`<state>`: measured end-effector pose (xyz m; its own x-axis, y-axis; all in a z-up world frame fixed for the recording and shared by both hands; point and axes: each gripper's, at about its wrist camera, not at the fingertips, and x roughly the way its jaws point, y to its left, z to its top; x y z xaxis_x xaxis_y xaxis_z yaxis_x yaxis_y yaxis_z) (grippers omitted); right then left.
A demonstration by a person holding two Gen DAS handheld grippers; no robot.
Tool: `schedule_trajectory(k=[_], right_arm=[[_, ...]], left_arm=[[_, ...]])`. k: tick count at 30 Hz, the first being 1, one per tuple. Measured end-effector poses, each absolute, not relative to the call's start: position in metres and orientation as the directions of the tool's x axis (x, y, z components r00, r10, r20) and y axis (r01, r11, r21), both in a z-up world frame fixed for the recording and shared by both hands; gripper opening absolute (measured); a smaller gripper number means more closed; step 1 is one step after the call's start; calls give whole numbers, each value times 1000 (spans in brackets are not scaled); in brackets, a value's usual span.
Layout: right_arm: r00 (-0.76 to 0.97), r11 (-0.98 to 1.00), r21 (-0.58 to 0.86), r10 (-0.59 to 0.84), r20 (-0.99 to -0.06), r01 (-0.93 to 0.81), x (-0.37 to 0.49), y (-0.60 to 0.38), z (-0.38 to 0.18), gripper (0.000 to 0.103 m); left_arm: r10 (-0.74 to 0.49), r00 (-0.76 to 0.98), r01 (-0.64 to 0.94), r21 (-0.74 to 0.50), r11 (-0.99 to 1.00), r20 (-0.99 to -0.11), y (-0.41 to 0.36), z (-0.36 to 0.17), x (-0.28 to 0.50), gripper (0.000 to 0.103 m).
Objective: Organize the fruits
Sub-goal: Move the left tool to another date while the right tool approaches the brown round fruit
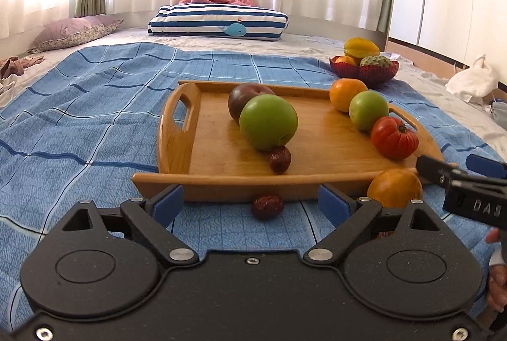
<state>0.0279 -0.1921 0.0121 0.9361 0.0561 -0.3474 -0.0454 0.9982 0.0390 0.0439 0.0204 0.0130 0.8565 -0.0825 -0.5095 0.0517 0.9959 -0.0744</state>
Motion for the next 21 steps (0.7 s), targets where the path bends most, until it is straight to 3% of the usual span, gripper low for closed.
schedule_trajectory(k=[9, 21], right_arm=[[943, 993, 46, 118, -310, -109, 18, -181, 8, 103], [932, 988, 25, 150, -330, -150, 19, -169, 0, 101]], left_arm=[[-77, 855, 38, -87, 995, -512, 20, 7, 42, 91], [-90, 856, 46, -100, 994, -509, 18, 5, 41, 89]])
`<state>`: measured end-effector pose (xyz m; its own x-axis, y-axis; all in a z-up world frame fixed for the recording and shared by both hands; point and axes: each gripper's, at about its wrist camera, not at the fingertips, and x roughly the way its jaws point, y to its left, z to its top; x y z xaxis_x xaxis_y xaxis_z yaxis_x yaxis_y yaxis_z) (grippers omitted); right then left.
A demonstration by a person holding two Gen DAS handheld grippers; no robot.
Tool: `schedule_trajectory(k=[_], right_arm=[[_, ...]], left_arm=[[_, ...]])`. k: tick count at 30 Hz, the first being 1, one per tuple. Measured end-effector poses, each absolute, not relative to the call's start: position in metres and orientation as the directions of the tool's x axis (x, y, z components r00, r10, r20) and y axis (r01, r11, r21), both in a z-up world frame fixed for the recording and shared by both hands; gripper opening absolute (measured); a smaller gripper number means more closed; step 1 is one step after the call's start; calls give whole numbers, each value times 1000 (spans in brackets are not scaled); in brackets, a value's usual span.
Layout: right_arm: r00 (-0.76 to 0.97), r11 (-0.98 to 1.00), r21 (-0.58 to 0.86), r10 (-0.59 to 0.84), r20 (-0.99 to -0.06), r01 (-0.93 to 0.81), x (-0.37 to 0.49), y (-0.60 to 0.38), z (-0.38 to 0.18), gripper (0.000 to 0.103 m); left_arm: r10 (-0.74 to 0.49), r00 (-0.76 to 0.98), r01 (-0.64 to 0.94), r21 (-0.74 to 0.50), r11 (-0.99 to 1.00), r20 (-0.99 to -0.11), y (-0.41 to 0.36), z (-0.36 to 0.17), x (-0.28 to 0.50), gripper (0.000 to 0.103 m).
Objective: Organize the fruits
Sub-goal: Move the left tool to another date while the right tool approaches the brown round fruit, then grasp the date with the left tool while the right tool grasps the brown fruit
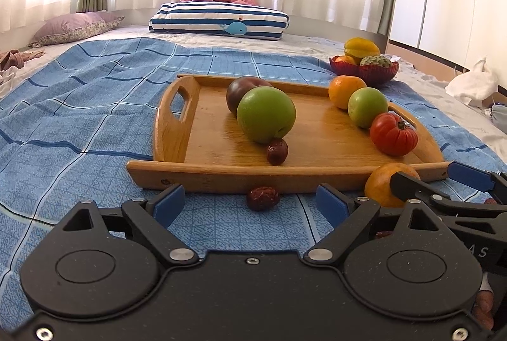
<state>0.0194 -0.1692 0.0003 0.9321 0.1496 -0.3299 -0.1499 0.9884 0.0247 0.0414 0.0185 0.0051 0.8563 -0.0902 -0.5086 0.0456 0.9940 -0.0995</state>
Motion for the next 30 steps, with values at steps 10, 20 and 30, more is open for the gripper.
schedule_trajectory(k=[10, 20, 30], right_arm=[[925, 984, 41, 178, -337, -174, 20, -170, -2, 95], [906, 971, 78, 238, -349, -225, 20, -167, -5, 76], [897, 968, 76, 250, -364, -238, 20, -161, -9, 71]], left_arm=[[-105, 848, 62, -99, 993, -520, 15, 7, 44, 81], [-130, 828, 88, -103, 991, -545, 8, 7, 50, 53], [-112, 822, 83, -77, 994, -558, 2, 2, 56, 51]])
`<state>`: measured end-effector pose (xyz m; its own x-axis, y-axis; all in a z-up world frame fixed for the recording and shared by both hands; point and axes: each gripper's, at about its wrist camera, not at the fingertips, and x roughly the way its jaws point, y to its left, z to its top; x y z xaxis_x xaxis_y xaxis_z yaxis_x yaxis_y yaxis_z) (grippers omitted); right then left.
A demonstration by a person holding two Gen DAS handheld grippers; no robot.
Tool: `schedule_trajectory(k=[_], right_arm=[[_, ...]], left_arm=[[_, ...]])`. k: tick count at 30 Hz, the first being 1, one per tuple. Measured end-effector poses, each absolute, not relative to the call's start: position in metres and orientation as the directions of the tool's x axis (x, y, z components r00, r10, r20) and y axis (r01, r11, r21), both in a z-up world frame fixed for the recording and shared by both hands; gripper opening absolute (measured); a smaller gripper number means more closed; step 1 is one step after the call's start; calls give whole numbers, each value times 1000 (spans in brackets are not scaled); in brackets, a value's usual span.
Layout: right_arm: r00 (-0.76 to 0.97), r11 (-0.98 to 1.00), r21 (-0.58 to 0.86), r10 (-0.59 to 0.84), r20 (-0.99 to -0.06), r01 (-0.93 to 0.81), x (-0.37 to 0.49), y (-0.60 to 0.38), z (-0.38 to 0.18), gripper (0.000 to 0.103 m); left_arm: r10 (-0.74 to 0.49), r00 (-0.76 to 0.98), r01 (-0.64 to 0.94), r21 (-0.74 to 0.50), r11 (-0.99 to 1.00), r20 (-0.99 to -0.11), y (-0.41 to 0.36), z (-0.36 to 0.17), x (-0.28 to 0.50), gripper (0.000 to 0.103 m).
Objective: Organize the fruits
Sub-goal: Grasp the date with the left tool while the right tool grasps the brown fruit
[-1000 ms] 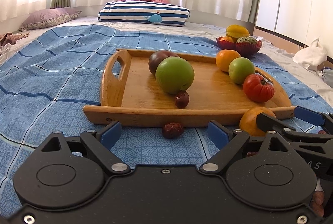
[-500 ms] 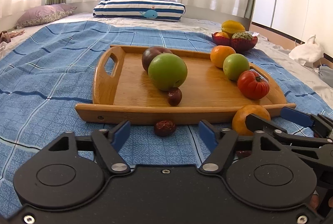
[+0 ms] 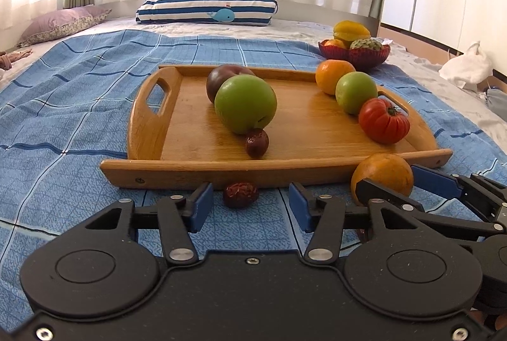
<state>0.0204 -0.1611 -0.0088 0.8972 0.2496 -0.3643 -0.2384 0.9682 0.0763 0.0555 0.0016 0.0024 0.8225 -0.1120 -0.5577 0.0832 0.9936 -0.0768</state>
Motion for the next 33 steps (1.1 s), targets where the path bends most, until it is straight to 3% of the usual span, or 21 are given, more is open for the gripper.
schedule_trajectory(k=[28, 33], right_arm=[[883, 969, 75, 245, -400, -235, 25, -155, -12, 58], [884, 969, 74, 244, -400, -234, 25, -155, -11, 58]], left_arm=[[-96, 817, 82, -51, 995, -568, -1, -3, 60, 35], [-86, 820, 74, -43, 996, -566, 0, -3, 59, 24]])
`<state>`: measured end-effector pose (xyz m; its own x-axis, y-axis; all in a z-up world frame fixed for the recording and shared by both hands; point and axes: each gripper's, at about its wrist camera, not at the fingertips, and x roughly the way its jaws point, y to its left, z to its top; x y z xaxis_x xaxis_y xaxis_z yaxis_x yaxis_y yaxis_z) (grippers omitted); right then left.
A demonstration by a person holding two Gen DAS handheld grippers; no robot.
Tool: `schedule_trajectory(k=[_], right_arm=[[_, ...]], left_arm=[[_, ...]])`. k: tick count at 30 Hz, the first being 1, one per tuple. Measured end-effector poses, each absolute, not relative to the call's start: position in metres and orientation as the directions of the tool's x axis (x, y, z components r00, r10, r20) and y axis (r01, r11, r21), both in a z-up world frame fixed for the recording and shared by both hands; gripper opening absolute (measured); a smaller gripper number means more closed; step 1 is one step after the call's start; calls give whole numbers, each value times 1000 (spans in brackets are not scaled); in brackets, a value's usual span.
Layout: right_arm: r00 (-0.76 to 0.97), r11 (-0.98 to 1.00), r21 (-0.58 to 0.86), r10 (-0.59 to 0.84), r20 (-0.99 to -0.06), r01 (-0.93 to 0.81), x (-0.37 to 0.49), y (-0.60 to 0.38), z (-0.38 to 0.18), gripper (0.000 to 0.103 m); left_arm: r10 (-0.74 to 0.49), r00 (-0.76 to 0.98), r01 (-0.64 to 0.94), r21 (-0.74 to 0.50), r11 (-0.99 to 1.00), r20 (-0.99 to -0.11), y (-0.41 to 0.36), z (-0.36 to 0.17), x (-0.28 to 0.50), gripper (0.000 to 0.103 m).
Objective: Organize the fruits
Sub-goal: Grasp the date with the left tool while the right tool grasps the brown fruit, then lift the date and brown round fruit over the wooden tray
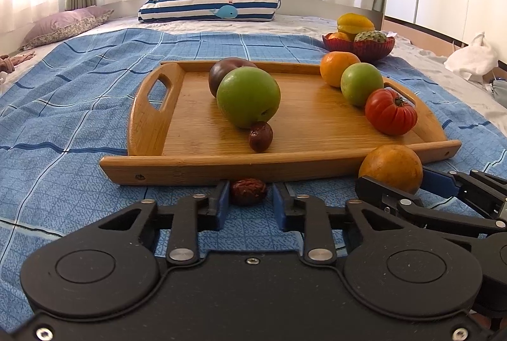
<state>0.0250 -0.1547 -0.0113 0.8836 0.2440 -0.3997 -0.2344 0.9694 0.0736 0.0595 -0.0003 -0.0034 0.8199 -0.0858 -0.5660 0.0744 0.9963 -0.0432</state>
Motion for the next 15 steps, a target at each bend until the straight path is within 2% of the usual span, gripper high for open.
schedule_trajectory(k=[15], right_arm=[[892, 972, 97, 236, -385, -215, 19, -156, -5, 56]], left_arm=[[-43, 858, 59, 15, 998, -512, -3, 12, 45, 24]])
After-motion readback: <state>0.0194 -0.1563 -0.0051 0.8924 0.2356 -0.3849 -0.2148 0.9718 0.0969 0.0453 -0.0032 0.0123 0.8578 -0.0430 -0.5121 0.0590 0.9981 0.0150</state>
